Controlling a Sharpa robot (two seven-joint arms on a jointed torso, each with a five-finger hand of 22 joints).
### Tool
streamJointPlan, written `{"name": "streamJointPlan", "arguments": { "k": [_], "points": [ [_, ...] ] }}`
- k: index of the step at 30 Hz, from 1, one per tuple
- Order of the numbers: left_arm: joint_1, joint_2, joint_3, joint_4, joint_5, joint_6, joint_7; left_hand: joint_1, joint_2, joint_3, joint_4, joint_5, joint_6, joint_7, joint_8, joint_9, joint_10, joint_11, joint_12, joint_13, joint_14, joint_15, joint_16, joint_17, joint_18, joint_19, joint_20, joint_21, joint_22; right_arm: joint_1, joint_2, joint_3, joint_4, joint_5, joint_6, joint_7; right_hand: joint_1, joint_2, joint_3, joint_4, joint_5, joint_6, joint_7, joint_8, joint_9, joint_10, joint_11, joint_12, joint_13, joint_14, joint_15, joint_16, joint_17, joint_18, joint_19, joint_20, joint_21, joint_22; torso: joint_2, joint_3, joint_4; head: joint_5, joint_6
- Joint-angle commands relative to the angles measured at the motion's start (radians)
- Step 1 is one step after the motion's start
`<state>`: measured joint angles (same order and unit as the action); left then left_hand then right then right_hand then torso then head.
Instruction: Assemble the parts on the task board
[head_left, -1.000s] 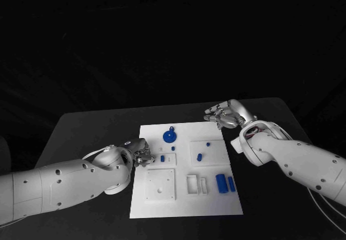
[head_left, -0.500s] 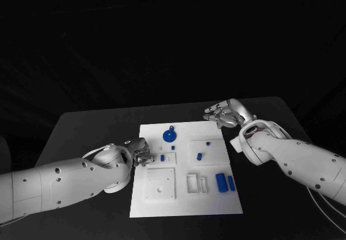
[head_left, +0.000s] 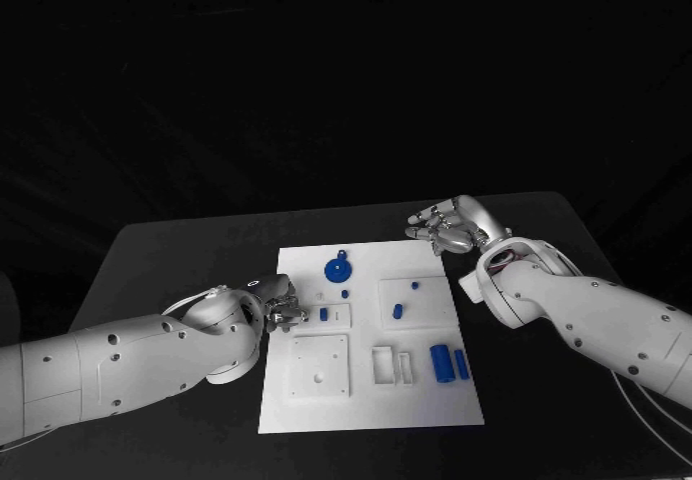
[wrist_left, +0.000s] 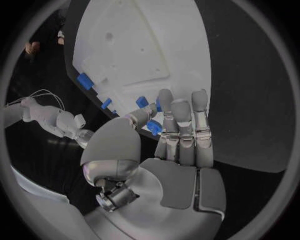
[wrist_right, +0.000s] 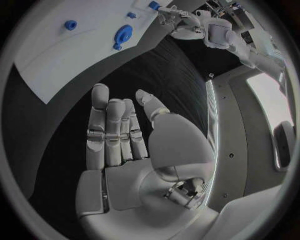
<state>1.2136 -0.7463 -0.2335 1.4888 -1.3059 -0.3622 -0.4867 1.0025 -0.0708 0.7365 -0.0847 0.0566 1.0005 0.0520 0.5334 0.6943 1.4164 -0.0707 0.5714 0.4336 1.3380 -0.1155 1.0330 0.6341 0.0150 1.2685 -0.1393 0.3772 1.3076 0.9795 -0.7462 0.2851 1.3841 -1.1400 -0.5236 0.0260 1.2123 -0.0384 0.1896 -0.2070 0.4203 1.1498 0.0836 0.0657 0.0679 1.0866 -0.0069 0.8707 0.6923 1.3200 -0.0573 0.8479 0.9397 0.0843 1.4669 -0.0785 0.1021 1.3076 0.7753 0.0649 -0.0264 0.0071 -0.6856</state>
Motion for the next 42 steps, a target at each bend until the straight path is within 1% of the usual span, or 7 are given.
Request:
{"name": "streamJointPlan", "arguments": {
  "k": [1,4,11,20,26,36,42],
  "points": [
    [-0.008,0.0,-0.007,-0.002,0.024,0.057,-0.018,0.003,0.006,0.136,-0.14,0.005,0.058,-0.057,0.004,0.001,-0.001,-0.007,0.002,0.001,-0.001,-0.004,0.0,0.001,0.014,-0.005,-0.001,0.004,0.02,0.0,0.001,0.0,0.001,0.0,0.01,0.01,-0.001,-0.009,0.008,-0.001,0.003,0.008,-0.001,-0.003,-0.001,0.003,-0.002,-0.005,-0.001,0.002,-0.008,0.001,0.001,0.013,0.016,-0.005,-0.006,0.011,0.0,0.0002,0.0002,-0.001,-0.002],
    [-0.008,0.0,-0.007,-0.003,0.034,0.065,-0.018,0.003,0.007,0.136,-0.143,0.005,0.059,-0.057,0.005,0.001,-0.001,-0.008,0.003,0.001,-0.001,-0.004,0.0,0.001,0.014,-0.005,-0.002,0.005,0.02,0.0,0.001,0.0,0.001,0.0,0.01,0.01,-0.001,-0.009,0.008,-0.001,0.003,0.008,-0.001,-0.003,-0.001,0.003,-0.002,-0.005,-0.001,0.002,-0.008,0.001,0.001,0.013,0.016,-0.005,-0.006,0.011,0.0,0.0001,-0.0004,-0.001,-0.002],
    [-0.008,0.0,-0.006,-0.01,0.071,0.088,-0.018,0.003,0.008,0.134,-0.147,0.005,0.059,-0.057,0.004,0.0,-0.001,-0.007,0.004,0.002,-0.001,-0.004,0.001,0.002,0.014,-0.006,-0.001,0.006,0.02,0.0,0.0,0.0,0.002,0.0,0.01,0.01,-0.001,-0.009,0.008,-0.001,0.003,0.008,-0.001,-0.003,-0.001,0.003,-0.002,-0.005,-0.001,0.002,-0.008,0.001,0.001,0.013,0.016,-0.005,-0.006,0.011,0.001,-0.0002,-0.0002,-0.005,-0.007],
    [-0.008,0.0,-0.005,-0.018,0.116,0.098,-0.017,0.002,0.011,0.133,-0.149,0.005,0.058,-0.057,0.004,0.001,-0.002,-0.007,0.004,0.002,-0.002,-0.004,0.001,0.003,0.014,-0.006,-0.001,0.007,0.02,0.0,0.0,0.0,0.002,0.0,0.01,0.011,-0.001,-0.008,0.012,-0.002,0.005,0.009,-0.001,-0.003,0.0,0.003,-0.002,-0.006,-0.001,0.002,-0.008,0.0,0.002,0.013,0.016,-0.005,-0.006,0.011,0.001,-0.0002,0.0006,-0.007,-0.011],
    [-0.008,0.0,-0.004,-0.024,0.133,0.1,-0.015,0.001,0.013,0.133,-0.15,0.004,0.057,-0.056,0.005,0.002,-0.003,-0.007,0.005,0.003,-0.002,-0.004,0.001,0.003,0.014,-0.007,-0.002,0.008,0.02,-0.001,0.001,0.0,0.001,0.0,0.01,0.011,0.0,-0.008,0.012,-0.002,0.005,0.009,-0.001,-0.003,0.0,0.003,-0.002,-0.006,-0.001,0.002,-0.008,0.0,0.002,0.013,0.016,-0.005,-0.006,0.011,0.001,-0.0006,-0.0004,-0.008,-0.012],
    [-0.006,0.004,0.004,-0.034,0.146,0.103,-0.008,0.001,0.015,0.132,-0.149,0.004,0.052,-0.056,0.007,0.004,-0.006,-0.007,0.006,0.004,-0.003,-0.005,0.0,0.002,0.014,-0.007,-0.002,0.009,0.02,-0.001,0.001,0.0,0.001,0.0,0.01,0.011,0.0,-0.008,0.012,-0.002,0.005,0.009,-0.001,-0.003,0.0,0.003,-0.002,-0.006,-0.001,0.002,-0.008,0.0,0.002,0.013,0.016,-0.005,-0.006,0.011,0.0,-0.0002,0.0,-0.009,-0.013],
    [0.001,0.007,0.008,-0.038,0.148,0.109,-0.004,0.001,0.015,0.132,-0.149,0.004,0.052,-0.056,0.007,0.004,-0.006,-0.007,0.006,0.004,-0.003,-0.005,0.0,0.002,0.014,-0.007,-0.002,0.009,0.02,-0.001,0.002,0.0,0.0,0.0,0.01,0.011,-0.002,-0.008,0.017,-0.003,0.004,0.009,-0.001,-0.003,0.0,0.003,-0.002,-0.006,-0.001,0.001,-0.008,0.0,0.002,0.013,0.016,-0.005,-0.005,0.012,0.0,0.0,0.0,-0.007,-0.012]
  ]
}}
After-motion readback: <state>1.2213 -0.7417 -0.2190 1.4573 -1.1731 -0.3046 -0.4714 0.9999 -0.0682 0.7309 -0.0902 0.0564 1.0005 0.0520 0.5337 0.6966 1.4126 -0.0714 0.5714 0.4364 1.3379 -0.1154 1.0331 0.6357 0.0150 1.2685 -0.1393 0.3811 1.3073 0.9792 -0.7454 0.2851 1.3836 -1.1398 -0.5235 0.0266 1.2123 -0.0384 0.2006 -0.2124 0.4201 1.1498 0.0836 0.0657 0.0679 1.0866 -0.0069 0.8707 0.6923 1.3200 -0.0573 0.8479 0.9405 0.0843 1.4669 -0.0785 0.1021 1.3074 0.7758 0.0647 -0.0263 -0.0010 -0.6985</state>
